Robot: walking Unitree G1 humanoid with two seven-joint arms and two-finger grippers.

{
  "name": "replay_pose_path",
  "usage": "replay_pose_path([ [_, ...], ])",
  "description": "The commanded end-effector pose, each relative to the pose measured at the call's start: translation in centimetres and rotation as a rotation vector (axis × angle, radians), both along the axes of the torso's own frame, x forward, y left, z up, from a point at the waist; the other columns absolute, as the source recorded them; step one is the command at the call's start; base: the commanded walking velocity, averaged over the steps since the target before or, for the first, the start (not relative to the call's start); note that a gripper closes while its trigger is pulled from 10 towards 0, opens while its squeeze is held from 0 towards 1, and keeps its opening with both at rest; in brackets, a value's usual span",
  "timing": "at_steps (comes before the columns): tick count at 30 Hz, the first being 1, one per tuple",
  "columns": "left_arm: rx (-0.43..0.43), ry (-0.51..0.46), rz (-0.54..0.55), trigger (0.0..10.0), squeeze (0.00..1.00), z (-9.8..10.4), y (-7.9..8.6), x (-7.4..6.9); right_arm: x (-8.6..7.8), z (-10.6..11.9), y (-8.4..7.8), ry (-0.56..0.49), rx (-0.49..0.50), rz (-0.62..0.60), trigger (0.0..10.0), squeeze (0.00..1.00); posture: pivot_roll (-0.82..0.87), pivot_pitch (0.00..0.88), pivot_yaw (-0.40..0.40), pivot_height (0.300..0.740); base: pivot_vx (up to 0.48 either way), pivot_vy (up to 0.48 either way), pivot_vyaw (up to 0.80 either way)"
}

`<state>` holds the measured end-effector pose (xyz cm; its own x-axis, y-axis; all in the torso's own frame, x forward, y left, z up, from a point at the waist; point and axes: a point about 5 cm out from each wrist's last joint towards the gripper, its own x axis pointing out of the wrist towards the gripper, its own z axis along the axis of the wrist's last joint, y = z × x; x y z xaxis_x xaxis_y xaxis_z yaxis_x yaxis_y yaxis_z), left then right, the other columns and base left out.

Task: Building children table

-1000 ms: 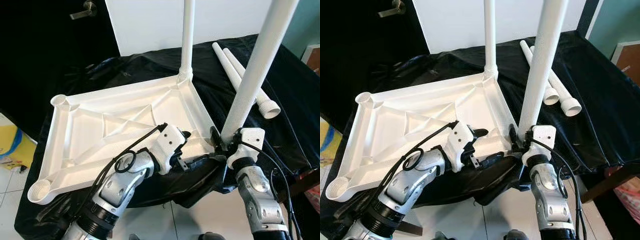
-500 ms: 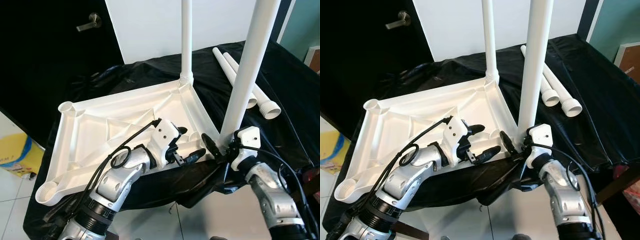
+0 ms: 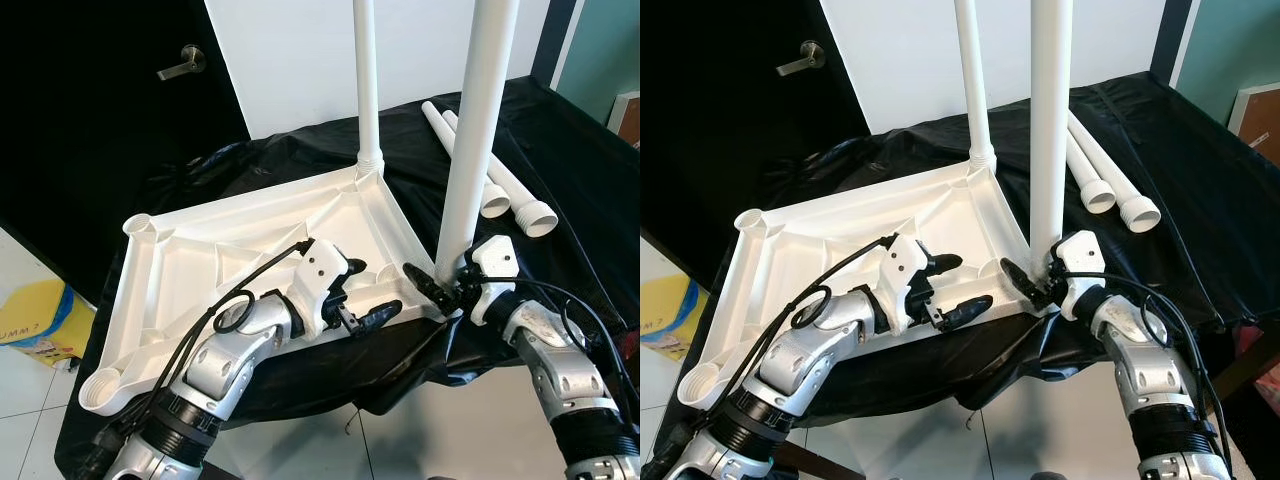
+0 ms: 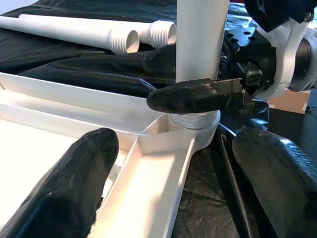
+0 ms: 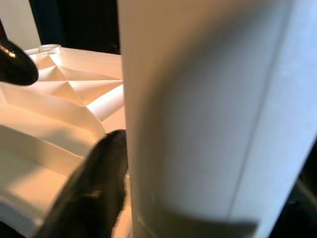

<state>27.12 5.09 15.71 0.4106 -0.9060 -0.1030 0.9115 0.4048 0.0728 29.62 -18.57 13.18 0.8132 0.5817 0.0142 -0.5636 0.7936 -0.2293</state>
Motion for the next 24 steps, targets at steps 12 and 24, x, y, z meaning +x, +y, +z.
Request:
replay_pose_path([
  [12, -0.007, -0.004, -0.101, 10.0, 0.00, -0.1, -0.5, 0.0, -0.2, -1.4, 0.1, 0.030, 0.012, -0.069, 10.0, 0.00, -0.19, 0.000, 0.108, 0.740, 0.000, 0.000, 0.00],
  [24, -0.038, -0.036, -0.025, 10.0, 0.00, 0.1, -0.6, 0.6, 0.0, -1.6, -0.5, -0.012, 0.077, -0.377, 10.0, 0.00, -0.20, 0.000, 0.086, 0.740, 0.000, 0.000, 0.00],
])
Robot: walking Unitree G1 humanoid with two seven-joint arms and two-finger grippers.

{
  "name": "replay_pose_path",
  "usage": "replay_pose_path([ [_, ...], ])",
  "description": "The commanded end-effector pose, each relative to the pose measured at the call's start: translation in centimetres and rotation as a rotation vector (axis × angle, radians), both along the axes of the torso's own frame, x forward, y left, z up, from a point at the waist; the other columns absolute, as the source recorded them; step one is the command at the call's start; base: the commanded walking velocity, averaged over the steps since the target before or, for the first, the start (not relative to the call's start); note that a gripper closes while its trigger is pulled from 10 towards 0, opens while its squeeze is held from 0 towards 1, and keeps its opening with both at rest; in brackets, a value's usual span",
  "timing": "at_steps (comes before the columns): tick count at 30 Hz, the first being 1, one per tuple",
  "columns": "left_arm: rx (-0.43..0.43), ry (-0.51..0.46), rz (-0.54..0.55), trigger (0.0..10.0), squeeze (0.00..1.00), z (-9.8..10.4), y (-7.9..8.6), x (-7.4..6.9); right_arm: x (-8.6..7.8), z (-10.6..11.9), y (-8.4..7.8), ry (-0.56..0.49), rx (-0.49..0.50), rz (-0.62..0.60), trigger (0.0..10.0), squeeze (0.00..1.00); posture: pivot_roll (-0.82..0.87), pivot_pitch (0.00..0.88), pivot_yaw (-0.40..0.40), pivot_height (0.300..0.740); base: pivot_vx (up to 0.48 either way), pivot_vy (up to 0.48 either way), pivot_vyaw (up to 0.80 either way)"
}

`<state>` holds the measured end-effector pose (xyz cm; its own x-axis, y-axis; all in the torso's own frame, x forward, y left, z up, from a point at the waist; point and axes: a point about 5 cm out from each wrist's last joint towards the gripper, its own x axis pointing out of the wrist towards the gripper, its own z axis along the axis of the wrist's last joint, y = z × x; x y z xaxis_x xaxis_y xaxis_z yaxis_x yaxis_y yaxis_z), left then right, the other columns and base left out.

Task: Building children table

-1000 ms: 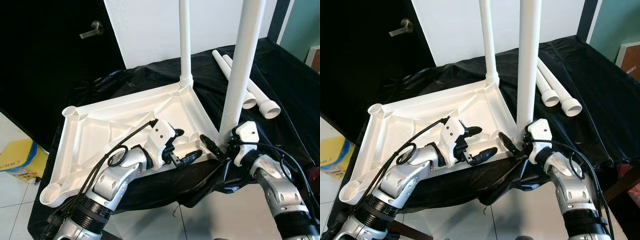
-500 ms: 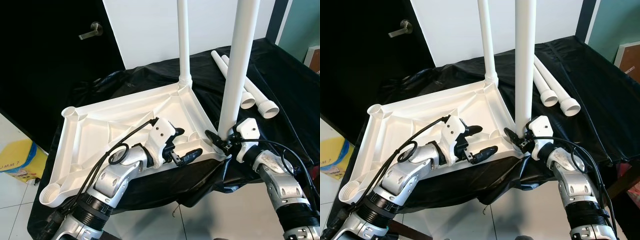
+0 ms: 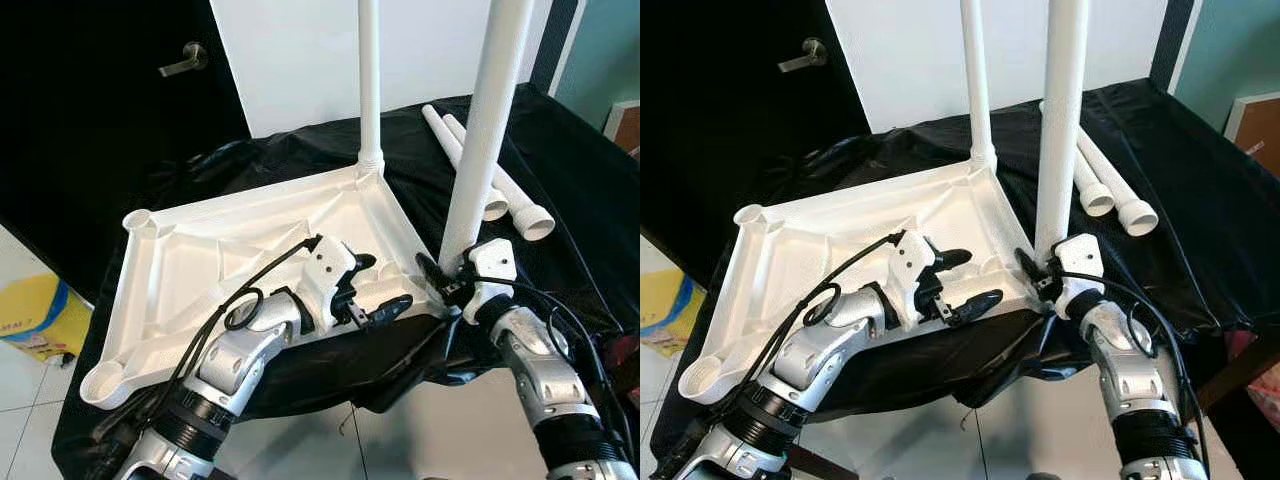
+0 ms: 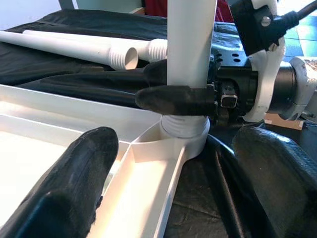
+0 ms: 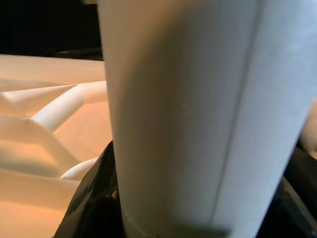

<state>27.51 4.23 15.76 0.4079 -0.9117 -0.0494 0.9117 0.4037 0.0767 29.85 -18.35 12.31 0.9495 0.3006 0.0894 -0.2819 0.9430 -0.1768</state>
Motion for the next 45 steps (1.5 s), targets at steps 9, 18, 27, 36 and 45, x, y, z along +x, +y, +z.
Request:
replay_pose_path([
  [9, 0.011, -0.058, 0.021, 10.0, 0.00, 0.3, 0.1, 0.7, -0.6, -0.7, -0.2, 0.006, 0.096, -0.216, 10.0, 0.00, -0.16, 0.000, 0.042, 0.740, 0.000, 0.000, 0.00],
  [18, -0.001, -0.118, 0.096, 10.0, 0.00, 0.6, 0.4, 0.7, -0.3, -1.3, 1.6, 0.027, 0.140, -0.314, 10.0, 0.00, -0.12, 0.000, 0.029, 0.740, 0.000, 0.000, 0.00],
  [27, 0.003, -0.110, 0.064, 10.0, 0.00, 0.3, 0.4, 0.7, -1.1, -1.4, 2.2, 0.025, 0.175, -0.437, 10.0, 0.00, -0.14, 0.000, 0.037, 0.740, 0.000, 0.000, 0.00],
  [36, -0.009, -0.086, 0.068, 10.0, 0.00, 0.3, 0.7, 0.8, -1.5, -1.1, 3.4, 0.023, 0.221, -0.478, 10.0, 0.00, -0.16, 0.000, 0.061, 0.740, 0.000, 0.000, 0.00],
  [45, -0.003, -0.078, 0.043, 10.0, 0.00, 0.2, 0.7, 0.6, -2.0, -0.9, 3.6, 0.007, 0.230, -0.455, 10.0, 1.00, -0.15, 0.000, 0.062, 0.740, 0.000, 0.000, 0.00],
])
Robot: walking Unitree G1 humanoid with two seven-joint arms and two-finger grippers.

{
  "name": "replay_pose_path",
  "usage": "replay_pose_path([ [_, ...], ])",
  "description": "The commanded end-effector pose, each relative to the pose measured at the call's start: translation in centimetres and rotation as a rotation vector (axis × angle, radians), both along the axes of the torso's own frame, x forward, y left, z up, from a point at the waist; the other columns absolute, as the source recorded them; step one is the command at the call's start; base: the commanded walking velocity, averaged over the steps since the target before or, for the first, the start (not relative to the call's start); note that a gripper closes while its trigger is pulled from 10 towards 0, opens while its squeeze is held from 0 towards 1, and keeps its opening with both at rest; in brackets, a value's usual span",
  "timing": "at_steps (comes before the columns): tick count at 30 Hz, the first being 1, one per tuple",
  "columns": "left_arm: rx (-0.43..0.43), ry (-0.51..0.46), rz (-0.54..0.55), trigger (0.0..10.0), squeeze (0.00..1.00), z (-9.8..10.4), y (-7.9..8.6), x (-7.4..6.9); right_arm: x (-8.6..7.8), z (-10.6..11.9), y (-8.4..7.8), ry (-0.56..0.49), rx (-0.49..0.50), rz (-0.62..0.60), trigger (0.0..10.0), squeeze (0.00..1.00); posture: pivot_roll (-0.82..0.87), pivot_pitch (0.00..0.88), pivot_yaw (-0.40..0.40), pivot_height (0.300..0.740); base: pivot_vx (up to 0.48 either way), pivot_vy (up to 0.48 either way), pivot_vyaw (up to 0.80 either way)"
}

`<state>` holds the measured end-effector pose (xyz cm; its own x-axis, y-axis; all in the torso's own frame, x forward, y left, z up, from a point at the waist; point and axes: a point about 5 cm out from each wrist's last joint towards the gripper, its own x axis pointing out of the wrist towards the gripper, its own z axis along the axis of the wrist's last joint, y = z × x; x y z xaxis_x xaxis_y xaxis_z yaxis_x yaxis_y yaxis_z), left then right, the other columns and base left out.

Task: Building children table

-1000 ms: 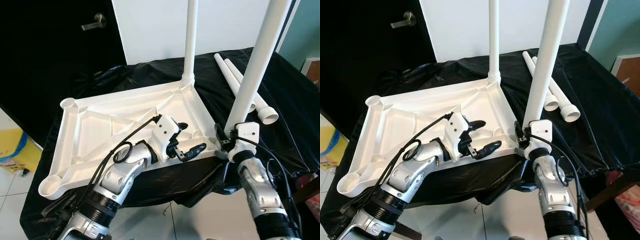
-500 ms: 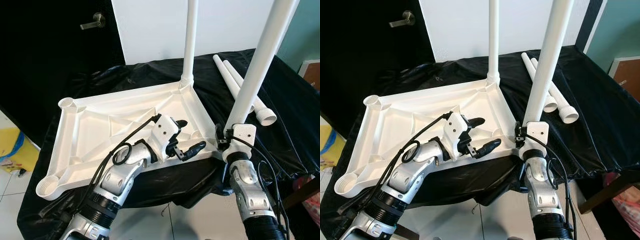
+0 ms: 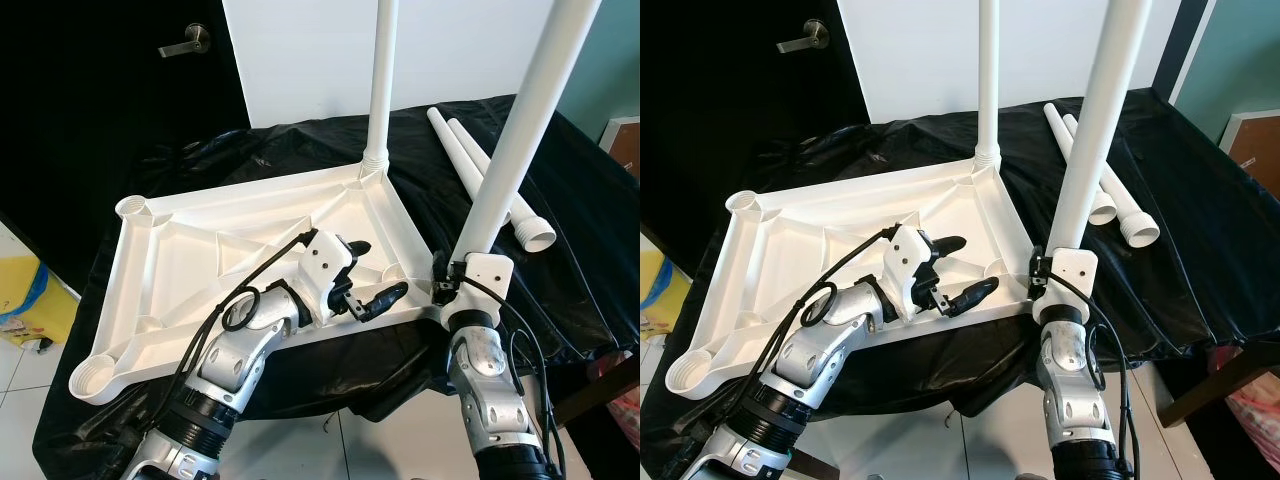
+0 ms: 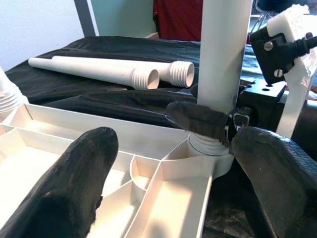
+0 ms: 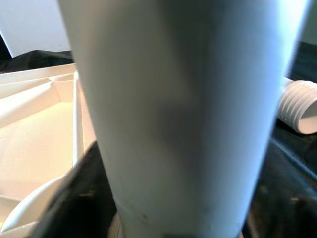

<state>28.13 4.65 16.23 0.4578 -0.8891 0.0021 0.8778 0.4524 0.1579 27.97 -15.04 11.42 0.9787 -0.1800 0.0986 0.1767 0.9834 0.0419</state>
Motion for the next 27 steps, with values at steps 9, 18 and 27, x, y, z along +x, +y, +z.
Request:
replay_pose_path([
  [9, 0.008, 0.012, -0.011, 10.0, 0.00, -0.3, 0.2, -0.1, 0.0, 0.9, 0.2, -0.045, -0.018, 0.055, 10.0, 1.00, -0.15, 0.000, 0.059, 0.740, 0.000, 0.000, 0.00],
  [18, 0.031, 0.009, -0.037, 10.0, 0.00, -0.6, 0.2, -0.4, 0.3, 1.8, -1.0, -0.071, -0.087, 0.238, 10.0, 0.00, -0.16, 0.000, 0.056, 0.740, 0.000, 0.000, 0.00],
  [27, 0.106, 0.053, -0.121, 10.0, 0.00, -1.8, 0.0, -1.4, 0.8, 2.2, -2.9, 0.009, -0.261, 0.663, 10.0, 0.00, -0.17, 0.000, 0.055, 0.740, 0.000, 0.000, 0.00],
])
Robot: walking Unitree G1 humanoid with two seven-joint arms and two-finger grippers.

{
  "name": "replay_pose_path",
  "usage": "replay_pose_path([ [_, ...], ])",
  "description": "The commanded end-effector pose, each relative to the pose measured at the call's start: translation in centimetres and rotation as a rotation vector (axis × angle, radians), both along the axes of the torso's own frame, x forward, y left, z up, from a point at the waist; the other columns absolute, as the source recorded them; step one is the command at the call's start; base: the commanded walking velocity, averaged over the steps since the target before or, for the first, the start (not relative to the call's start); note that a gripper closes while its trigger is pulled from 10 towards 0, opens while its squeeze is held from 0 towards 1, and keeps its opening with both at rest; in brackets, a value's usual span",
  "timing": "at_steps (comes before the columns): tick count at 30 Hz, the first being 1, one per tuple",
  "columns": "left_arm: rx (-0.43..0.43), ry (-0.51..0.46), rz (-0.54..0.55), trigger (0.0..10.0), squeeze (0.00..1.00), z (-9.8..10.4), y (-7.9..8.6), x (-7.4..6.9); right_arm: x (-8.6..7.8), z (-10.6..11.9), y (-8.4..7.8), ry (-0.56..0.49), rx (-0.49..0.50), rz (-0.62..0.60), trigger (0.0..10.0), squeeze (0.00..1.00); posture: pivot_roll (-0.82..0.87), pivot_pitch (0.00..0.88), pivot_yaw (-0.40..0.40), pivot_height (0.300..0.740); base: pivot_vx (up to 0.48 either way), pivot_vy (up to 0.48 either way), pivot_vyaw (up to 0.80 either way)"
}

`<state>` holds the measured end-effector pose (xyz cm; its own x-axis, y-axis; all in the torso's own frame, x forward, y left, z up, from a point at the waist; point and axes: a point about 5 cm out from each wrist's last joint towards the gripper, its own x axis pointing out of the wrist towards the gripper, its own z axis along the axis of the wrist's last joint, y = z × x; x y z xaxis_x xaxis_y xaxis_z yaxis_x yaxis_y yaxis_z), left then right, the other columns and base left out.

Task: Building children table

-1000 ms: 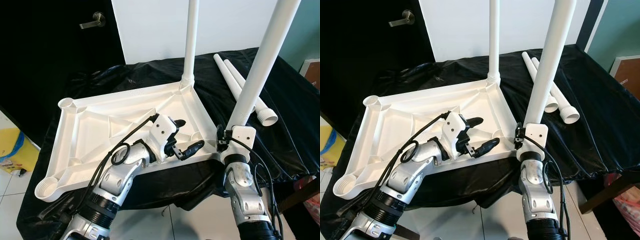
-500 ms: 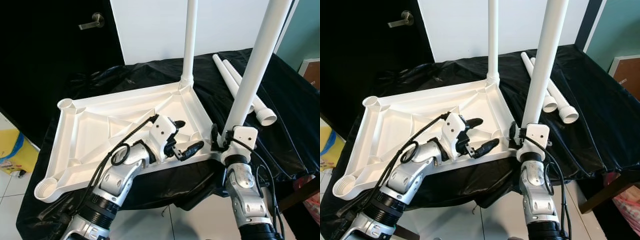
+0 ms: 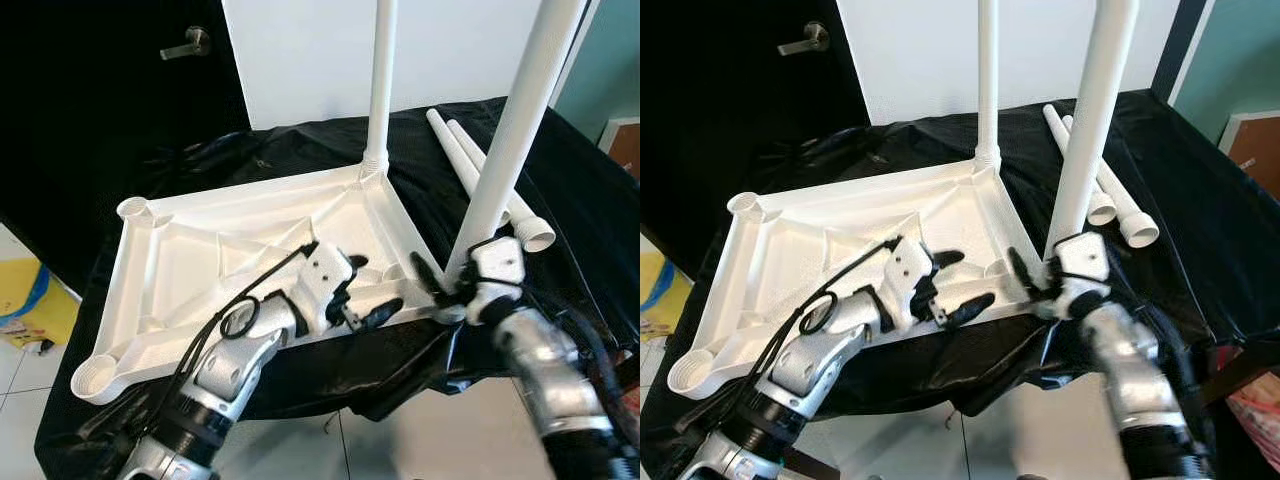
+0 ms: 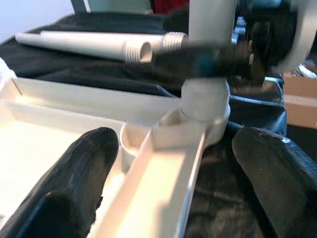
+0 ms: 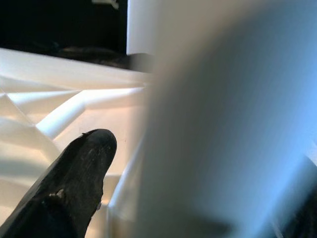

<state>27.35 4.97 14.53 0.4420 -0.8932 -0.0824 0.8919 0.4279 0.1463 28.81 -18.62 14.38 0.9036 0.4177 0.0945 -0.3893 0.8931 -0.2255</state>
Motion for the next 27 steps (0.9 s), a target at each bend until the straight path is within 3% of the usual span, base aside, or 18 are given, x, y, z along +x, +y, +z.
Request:
replay_pose_path([
  [1, 0.033, 0.009, -0.106, 10.0, 0.00, -0.1, -0.3, -0.6, 0.0, -0.8, 0.7, 0.049, -0.004, 0.072, 10.0, 0.00, -0.17, 0.000, 0.055, 0.740, 0.000, 0.000, 0.00],
  [2, 0.062, -0.005, -0.118, 10.0, 0.00, -0.3, -0.4, -0.7, 0.3, -0.9, 0.5, 0.080, -0.038, 0.138, 10.0, 0.00, -0.16, 0.000, 0.054, 0.740, 0.000, 0.000, 0.00],
  [6, 0.073, -0.013, -0.126, 10.0, 0.00, -0.2, -0.5, -0.7, 0.6, -1.1, 0.4, 0.107, -0.066, 0.187, 10.0, 0.00, -0.16, 0.000, 0.056, 0.740, 0.000, 0.000, 0.00],
  [14, 0.075, -0.021, -0.119, 10.0, 0.00, 0.0, -0.5, -0.4, 0.8, -1.7, -0.1, 0.150, -0.094, 0.223, 10.0, 0.00, -0.16, 0.000, 0.057, 0.740, 0.000, 0.000, 0.00],
  [15, 0.073, -0.023, -0.118, 10.0, 0.00, 0.1, -0.5, -0.3, 1.0, -1.9, -0.4, 0.158, -0.096, 0.230, 4.5, 0.00, -0.17, 0.000, 0.058, 0.740, 0.000, 0.000, 0.00],
  [16, 0.073, -0.023, -0.118, 10.0, 0.00, 0.1, -0.5, -0.3, 1.0, -1.9, -0.4, 0.158, -0.096, 0.230, 4.5, 0.00, -0.17, 0.000, 0.058, 0.740, 0.000, 0.000, 0.00],
  [17, 0.073, -0.023, -0.118, 10.0, 0.00, 0.2, -0.5, -0.3, 1.0, -2.0, -0.5, 0.164, -0.097, 0.233, 1.3, 0.00, -0.17, 0.000, 0.061, 0.740, 0.000, 0.000, 0.00],
  [18, 0.073, -0.023, -0.118, 10.0, 0.00, 0.2, -0.5, -0.3, 1.0, -2.0, -0.5, 0.164, -0.097, 0.233, 1.3, 0.00, -0.17, 0.000, 0.061, 0.740, 0.000, 0.000, 0.00],
  [19, 0.074, -0.024, -0.120, 10.0, 0.00, 0.2, -0.5, -0.3, 1.0, -2.2, -0.7, 0.170, -0.096, 0.231, 0.0, 0.00, -0.17, 0.000, 0.060, 0.740, 0.000, 0.000, 0.00],
  [25, 0.077, -0.020, -0.122, 10.0, 0.00, 0.0, -0.5, -0.4, 0.6, -2.9, -0.9, 0.194, -0.093, 0.215, 0.4, 0.00, -0.17, 0.000, 0.057, 0.740, 0.000, 0.000, 0.00],
  [26, 0.078, -0.019, -0.123, 10.0, 0.00, 0.0, -0.4, -0.5, 0.5, -3.1, -1.0, 0.194, -0.075, 0.196, 10.0, 0.00, -0.17, 0.000, 0.056, 0.740, 0.000, 0.000, 0.00],
  [27, 0.078, -0.019, -0.123, 10.0, 0.00, 0.0, -0.4, -0.5, 0.4, -3.2, -0.9, 0.192, -0.055, 0.179, 10.0, 0.00, -0.17, 0.000, 0.055, 0.740, 0.000, 0.000, 0.00],
])
